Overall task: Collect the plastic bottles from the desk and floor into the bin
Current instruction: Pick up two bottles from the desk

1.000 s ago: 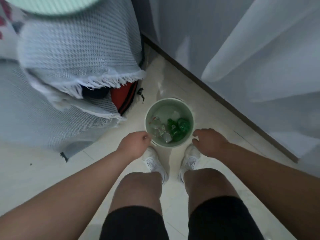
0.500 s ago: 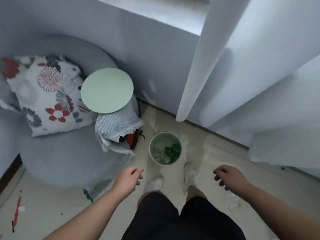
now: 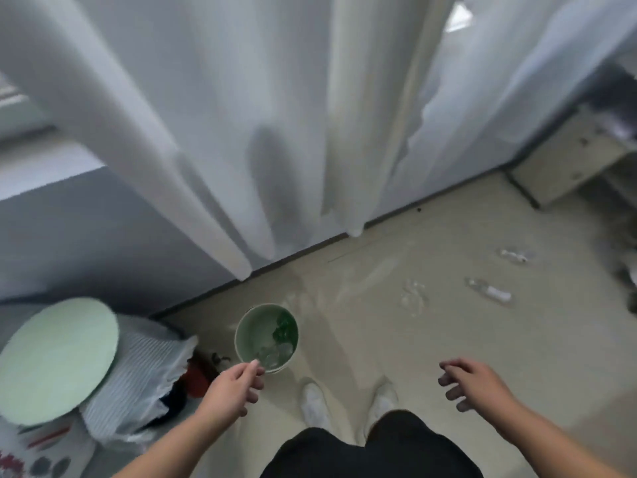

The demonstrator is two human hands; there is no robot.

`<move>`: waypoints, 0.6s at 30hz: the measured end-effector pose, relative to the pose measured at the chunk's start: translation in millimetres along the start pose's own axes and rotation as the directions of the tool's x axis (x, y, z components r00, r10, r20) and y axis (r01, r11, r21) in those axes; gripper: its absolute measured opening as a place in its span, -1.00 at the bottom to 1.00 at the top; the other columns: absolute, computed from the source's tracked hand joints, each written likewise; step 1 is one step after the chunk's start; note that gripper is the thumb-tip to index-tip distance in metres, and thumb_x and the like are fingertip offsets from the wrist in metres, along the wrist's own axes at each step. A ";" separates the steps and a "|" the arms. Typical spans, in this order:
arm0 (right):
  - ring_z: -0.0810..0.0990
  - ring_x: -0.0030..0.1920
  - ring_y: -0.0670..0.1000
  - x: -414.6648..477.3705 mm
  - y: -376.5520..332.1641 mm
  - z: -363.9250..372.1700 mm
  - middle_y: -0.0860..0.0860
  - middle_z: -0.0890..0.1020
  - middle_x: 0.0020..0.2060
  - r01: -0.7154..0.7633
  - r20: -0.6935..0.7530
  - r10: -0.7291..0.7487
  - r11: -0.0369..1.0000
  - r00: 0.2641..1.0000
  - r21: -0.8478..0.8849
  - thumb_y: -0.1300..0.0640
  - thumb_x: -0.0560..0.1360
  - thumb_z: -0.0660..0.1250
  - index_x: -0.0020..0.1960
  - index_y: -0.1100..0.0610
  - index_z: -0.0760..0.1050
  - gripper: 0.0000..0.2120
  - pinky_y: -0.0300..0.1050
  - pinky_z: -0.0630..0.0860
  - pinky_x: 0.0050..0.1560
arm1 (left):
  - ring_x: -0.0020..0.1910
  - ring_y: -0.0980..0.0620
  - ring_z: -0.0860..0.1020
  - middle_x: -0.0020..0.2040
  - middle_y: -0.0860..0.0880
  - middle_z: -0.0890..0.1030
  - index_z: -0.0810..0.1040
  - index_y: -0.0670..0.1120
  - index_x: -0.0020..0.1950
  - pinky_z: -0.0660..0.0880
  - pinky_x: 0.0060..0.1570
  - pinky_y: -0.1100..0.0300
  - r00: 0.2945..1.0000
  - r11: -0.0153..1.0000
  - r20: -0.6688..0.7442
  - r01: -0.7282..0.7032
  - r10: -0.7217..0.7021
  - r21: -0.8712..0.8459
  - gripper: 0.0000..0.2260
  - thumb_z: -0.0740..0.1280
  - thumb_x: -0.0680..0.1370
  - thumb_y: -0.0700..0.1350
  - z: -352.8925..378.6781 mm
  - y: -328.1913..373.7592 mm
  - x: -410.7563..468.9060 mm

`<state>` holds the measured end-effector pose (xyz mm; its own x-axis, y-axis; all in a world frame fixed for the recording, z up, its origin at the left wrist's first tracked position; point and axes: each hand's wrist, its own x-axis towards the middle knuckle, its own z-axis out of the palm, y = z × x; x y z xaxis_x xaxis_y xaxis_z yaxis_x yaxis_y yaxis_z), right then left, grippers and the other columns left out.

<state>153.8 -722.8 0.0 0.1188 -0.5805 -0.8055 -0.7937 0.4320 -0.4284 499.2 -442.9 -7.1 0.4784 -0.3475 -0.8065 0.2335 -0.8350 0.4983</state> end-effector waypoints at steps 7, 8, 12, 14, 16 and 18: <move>0.62 -0.32 0.11 -49.2 153.6 -38.0 0.17 0.74 -0.14 -0.105 -0.175 0.203 0.885 0.963 0.453 0.19 0.62 0.27 0.06 0.12 0.64 -0.83 -0.04 0.52 -0.37 | -0.23 -0.07 0.64 -0.05 -0.11 0.71 0.57 0.02 0.19 0.50 -0.41 0.19 0.970 0.909 0.198 -0.204 0.139 0.363 -0.79 0.21 0.70 0.06 101.8 87.9 2.1; 0.62 -0.32 0.10 -53.2 171.5 -38.2 0.17 0.74 -0.14 -0.113 -0.178 0.229 0.860 0.957 0.497 0.19 0.62 0.27 0.05 0.11 0.64 -0.83 -0.05 0.52 -0.38 | -0.25 -0.05 0.61 -0.05 -0.14 0.70 0.57 -0.03 0.21 0.48 -0.45 0.20 0.962 0.896 0.233 -0.227 0.144 0.381 -0.77 0.21 0.70 0.04 118.2 100.3 -0.5; 0.60 -0.36 0.08 -73.5 252.2 -48.4 0.16 0.73 -0.16 -0.148 -0.181 0.345 0.741 0.921 0.655 0.18 0.61 0.28 0.03 0.11 0.65 -0.84 -0.07 0.50 -0.40 | -0.06 -0.10 0.67 0.03 -0.06 0.70 0.56 0.01 0.21 0.55 -0.24 0.11 0.904 0.756 0.409 -0.355 0.126 0.550 -0.78 0.21 0.70 0.08 208.7 146.9 -21.6; 0.57 -0.39 0.06 -78.1 285.5 -52.9 0.16 0.72 -0.20 -0.151 -0.172 0.383 0.679 0.907 0.718 0.18 0.60 0.29 0.02 0.13 0.66 -0.84 -0.09 0.47 -0.42 | -0.01 -0.11 0.68 0.04 -0.03 0.71 0.57 0.05 0.21 0.57 -0.16 0.09 0.877 0.702 0.463 -0.411 0.130 0.582 -0.78 0.21 0.69 0.09 250.6 164.4 -32.7; 0.56 -0.42 0.04 -81.4 315.4 -64.3 0.14 0.72 -0.24 -0.153 -0.165 0.412 0.635 0.896 0.757 0.18 0.59 0.31 0.01 0.13 0.66 -0.85 -0.10 0.45 -0.43 | 0.01 -0.12 0.67 0.05 -0.03 0.70 0.56 0.06 0.21 0.60 -0.10 0.03 0.848 0.677 0.509 -0.461 0.146 0.574 -0.79 0.21 0.69 0.08 296.4 178.7 -43.0; 0.56 -0.44 0.02 -80.7 335.9 -78.2 0.12 0.72 -0.26 -0.148 -0.173 0.435 0.610 0.884 0.778 0.16 0.58 0.33 0.00 0.12 0.67 -0.87 -0.11 0.45 -0.44 | 0.02 -0.12 0.67 0.06 -0.03 0.70 0.56 0.09 0.21 0.62 -0.05 -0.05 0.832 0.670 0.528 -0.490 0.168 0.558 -0.81 0.21 0.69 0.08 334.0 192.2 -51.7</move>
<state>-169.0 -584.8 -46.8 -0.3429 -0.4445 -0.8275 -0.0379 0.8868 -0.4606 236.6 -727.9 24.0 -0.0101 -0.6550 -0.7556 -0.5498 -0.6275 0.5513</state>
